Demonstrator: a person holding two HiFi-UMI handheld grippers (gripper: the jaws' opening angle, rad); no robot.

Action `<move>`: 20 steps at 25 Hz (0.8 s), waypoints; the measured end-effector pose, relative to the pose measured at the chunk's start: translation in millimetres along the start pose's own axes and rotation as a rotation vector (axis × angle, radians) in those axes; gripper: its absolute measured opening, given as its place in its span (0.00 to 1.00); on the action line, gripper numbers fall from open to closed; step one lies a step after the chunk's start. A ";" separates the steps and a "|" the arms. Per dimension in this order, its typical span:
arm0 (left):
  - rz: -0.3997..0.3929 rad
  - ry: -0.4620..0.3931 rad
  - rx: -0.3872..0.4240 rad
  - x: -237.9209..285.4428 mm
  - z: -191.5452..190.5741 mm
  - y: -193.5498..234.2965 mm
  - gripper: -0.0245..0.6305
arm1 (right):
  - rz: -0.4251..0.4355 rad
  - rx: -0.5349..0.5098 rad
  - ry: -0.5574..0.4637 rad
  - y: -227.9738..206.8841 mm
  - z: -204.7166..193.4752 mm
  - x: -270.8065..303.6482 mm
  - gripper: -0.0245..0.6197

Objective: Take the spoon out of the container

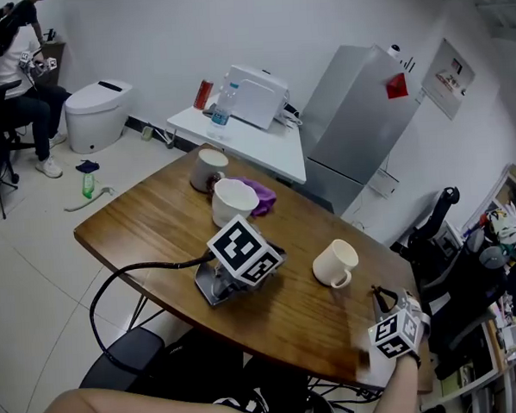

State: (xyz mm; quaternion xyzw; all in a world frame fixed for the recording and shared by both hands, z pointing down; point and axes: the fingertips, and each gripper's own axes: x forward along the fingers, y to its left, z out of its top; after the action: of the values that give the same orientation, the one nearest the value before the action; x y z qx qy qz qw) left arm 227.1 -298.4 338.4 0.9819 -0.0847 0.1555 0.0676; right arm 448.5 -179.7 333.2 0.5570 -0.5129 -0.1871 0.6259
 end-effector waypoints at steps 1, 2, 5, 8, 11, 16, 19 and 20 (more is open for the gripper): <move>0.000 0.000 0.000 -0.3 -0.1 0.0 0.07 | 0.035 -0.005 0.001 6.0 -0.9 0.6 0.10; 0.000 0.000 -0.001 -0.5 -0.1 0.0 0.07 | 0.076 -0.009 -0.004 12.6 -0.6 1.1 0.10; 0.000 0.000 -0.002 -0.9 0.5 0.8 0.07 | 0.208 -0.022 -0.025 34.3 2.8 2.6 0.11; -0.001 0.001 -0.004 -0.2 -0.6 0.6 0.07 | 0.281 -0.019 -0.037 47.0 4.9 3.9 0.12; -0.002 0.001 -0.004 0.1 -0.7 0.5 0.07 | 0.327 0.014 -0.048 48.7 8.0 2.8 0.12; -0.001 0.000 -0.002 0.4 0.5 0.5 0.07 | 0.432 0.076 -0.060 56.0 12.6 -1.0 0.13; -0.002 0.000 -0.002 0.2 -0.1 0.1 0.07 | 0.466 0.125 -0.083 59.0 16.4 -4.1 0.14; -0.002 0.000 -0.002 0.0 -0.3 0.0 0.07 | 0.473 0.149 -0.094 58.2 18.0 -5.3 0.14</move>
State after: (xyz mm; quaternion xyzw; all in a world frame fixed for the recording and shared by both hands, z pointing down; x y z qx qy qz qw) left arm 227.0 -298.3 338.7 0.9819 -0.0836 0.1555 0.0686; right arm 411.4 -166.5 380.0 0.4568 -0.6699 -0.0231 0.5849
